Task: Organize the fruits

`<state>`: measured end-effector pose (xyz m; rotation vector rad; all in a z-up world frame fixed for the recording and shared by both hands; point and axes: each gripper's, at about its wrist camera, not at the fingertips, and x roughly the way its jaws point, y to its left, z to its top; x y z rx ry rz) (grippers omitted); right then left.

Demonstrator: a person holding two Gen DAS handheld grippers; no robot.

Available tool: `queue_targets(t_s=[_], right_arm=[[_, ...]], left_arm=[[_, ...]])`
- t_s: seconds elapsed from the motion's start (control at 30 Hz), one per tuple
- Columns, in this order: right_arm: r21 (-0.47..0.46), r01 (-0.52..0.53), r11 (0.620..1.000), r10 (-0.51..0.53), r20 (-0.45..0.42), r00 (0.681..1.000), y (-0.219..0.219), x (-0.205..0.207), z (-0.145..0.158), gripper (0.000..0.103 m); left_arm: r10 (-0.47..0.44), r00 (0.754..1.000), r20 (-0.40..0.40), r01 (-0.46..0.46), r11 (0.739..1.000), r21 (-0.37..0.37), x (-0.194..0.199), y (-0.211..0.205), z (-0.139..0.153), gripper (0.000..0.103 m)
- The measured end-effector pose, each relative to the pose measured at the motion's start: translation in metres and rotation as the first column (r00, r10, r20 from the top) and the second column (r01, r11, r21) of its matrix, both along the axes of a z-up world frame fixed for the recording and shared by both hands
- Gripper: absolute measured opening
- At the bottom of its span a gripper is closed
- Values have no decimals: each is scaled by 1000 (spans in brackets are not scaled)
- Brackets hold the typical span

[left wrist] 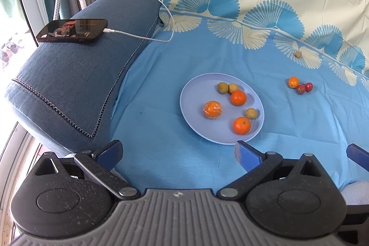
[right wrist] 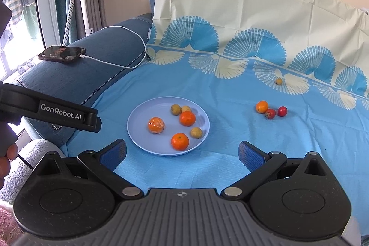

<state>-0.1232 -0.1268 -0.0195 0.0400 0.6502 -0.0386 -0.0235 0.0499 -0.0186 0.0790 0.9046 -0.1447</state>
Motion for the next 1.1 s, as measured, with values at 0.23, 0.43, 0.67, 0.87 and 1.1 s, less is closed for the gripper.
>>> queue_targets(t_s=[0.23, 0.43, 0.67, 0.87, 1.1], right_arm=[[10, 19, 1000, -19, -3, 1000, -9, 4, -3, 102], [18, 45, 999, -45, -3, 999, -20, 6, -6, 102], [25, 99, 995, -99, -9, 995, -42, 13, -13, 102], [18, 205, 979, -205, 5, 979, -81, 22, -22, 102], [11, 339, 941, -339, 4, 941, -147, 47, -46, 102]], left_arm=[[-7, 1000, -1, 7, 1000, 6, 9, -8, 2, 103], [-19, 1000, 3, 19, 1000, 18, 16, -20, 3, 103], [-44, 999, -2, 44, 999, 22, 32, -44, 1, 103], [-76, 996, -40, 77, 997, 25, 61, -80, -6, 103], [-141, 989, -53, 142, 990, 16, 109, -149, -17, 103]])
